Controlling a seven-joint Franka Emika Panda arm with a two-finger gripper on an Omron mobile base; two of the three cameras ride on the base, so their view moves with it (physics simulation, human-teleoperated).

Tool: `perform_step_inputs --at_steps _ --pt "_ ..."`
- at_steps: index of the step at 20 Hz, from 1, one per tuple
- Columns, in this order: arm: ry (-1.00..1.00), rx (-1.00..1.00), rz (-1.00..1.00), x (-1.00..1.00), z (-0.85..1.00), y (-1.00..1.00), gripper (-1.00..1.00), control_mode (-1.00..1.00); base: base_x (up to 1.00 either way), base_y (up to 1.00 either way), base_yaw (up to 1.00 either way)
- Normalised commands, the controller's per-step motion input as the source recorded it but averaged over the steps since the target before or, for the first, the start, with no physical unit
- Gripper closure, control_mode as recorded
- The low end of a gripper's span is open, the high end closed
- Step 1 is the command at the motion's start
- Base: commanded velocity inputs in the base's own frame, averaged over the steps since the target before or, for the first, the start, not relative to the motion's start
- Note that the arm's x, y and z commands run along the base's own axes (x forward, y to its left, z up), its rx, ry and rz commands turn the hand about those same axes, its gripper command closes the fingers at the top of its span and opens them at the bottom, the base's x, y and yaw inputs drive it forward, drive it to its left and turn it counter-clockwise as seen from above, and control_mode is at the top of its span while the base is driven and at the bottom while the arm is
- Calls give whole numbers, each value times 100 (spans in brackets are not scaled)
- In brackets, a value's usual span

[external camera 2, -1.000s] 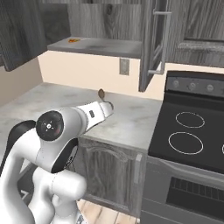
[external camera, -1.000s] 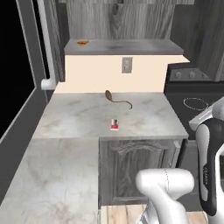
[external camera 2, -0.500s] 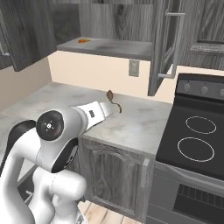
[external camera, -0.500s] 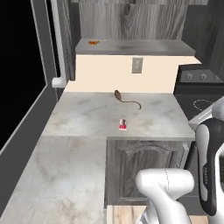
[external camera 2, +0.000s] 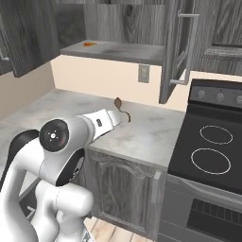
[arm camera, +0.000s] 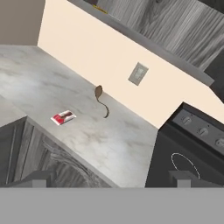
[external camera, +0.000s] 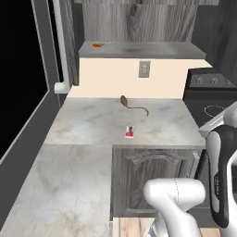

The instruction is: Pick the honey bottle and bar from the counter and place them in the cabinets closest to them.

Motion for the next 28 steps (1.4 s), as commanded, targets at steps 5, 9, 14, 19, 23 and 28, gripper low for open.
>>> perform_step_inputs --at_steps 5,9,14,19,23,28 --pt "0 0 0 0 0 0 -100 100 48 15 -6" --pt "0 0 0 0 0 0 -100 100 58 28 -8" --pt "0 0 0 0 0 0 -100 100 71 35 -10" --pt "0 0 0 0 0 0 -100 100 48 28 -8" --pt "0 0 0 0 0 0 -100 100 49 32 -9" --pt "0 0 0 0 0 0 -100 -100 23 24 -5"
